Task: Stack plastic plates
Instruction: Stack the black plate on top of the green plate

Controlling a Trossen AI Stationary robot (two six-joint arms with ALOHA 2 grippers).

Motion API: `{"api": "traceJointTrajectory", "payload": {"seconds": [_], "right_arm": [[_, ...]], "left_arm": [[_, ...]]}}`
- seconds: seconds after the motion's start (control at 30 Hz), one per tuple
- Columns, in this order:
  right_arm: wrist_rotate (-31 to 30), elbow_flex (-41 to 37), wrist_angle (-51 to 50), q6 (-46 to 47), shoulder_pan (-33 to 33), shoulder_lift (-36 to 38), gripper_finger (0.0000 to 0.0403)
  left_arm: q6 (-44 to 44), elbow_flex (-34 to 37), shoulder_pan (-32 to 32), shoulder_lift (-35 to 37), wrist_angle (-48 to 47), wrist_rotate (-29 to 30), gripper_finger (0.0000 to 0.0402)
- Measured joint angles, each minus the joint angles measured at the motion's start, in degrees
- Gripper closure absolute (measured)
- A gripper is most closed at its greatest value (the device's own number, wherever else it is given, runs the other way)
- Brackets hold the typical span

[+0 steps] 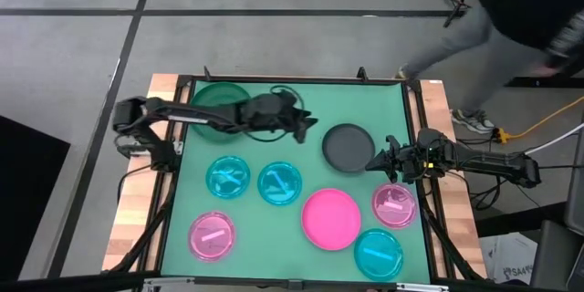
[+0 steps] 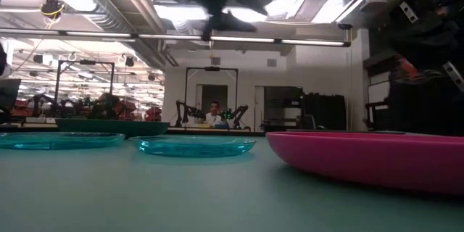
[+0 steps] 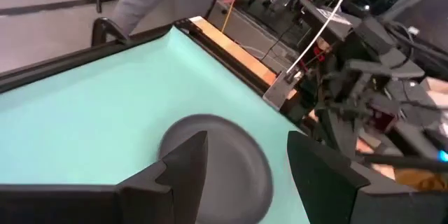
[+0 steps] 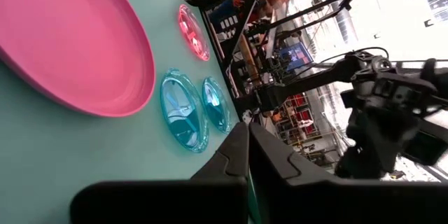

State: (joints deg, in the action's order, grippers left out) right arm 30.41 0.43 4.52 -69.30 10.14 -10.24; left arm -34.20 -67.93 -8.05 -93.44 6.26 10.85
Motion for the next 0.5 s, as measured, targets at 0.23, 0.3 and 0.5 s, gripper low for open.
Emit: {"api": "traceJointTrajectory", "payload": {"seconds": [0.23, 0.3, 0.5], "right_arm": [[0.0, 0.0, 0.0, 0.0, 0.0, 0.0, 0.0398], [0.0, 0.0, 0.0, 0.0, 0.0, 0.0, 0.0398], [0.0, 0.0, 0.0, 0.0, 0.0, 0.0, 0.0398]], "left_arm": [[-0.2, -9.1, 0.0, -11.6, -1.3, 0.0, 0.0211], [-0.2, -10.4, 0.0, -14.4, -1.3, 0.0, 0.0211], [-0.3, -11.2, 0.0, -20.9, -1.4, 2.0, 0.0211]]}}
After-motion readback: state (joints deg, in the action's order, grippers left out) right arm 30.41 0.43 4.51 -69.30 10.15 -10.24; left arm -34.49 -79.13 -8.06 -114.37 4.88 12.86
